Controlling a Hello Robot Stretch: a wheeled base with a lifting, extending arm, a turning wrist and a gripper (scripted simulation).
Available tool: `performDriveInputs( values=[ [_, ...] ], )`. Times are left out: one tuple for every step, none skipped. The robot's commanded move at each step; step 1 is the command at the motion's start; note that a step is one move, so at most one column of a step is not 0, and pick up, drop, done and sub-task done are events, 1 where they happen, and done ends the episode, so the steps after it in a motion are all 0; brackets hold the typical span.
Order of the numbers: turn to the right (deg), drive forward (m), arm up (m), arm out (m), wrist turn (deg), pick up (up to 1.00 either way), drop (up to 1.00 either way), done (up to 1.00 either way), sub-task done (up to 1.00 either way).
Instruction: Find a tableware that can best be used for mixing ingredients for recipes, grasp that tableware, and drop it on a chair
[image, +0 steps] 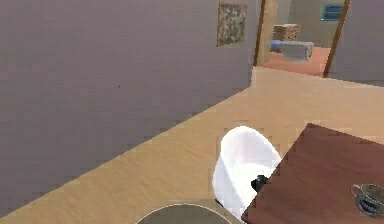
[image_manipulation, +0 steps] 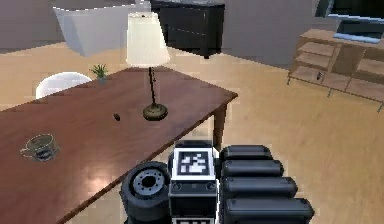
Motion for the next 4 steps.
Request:
performDriveInputs(
  values=[
    [33.0,0.0,0.0,0.0,0.0,0.0,0.0,0.0,0.0],
    [-24.0,0.0,0.0,0.0,0.0,0.0,0.0,0.0,0.0],
    [0.0,0.0,0.0,0.4,0.0,0.0,0.0,0.0,0.0],
    [0.0,0.0,0.0,0.0,45.0,0.0,0.0,0.0,0.0]
  ],
)
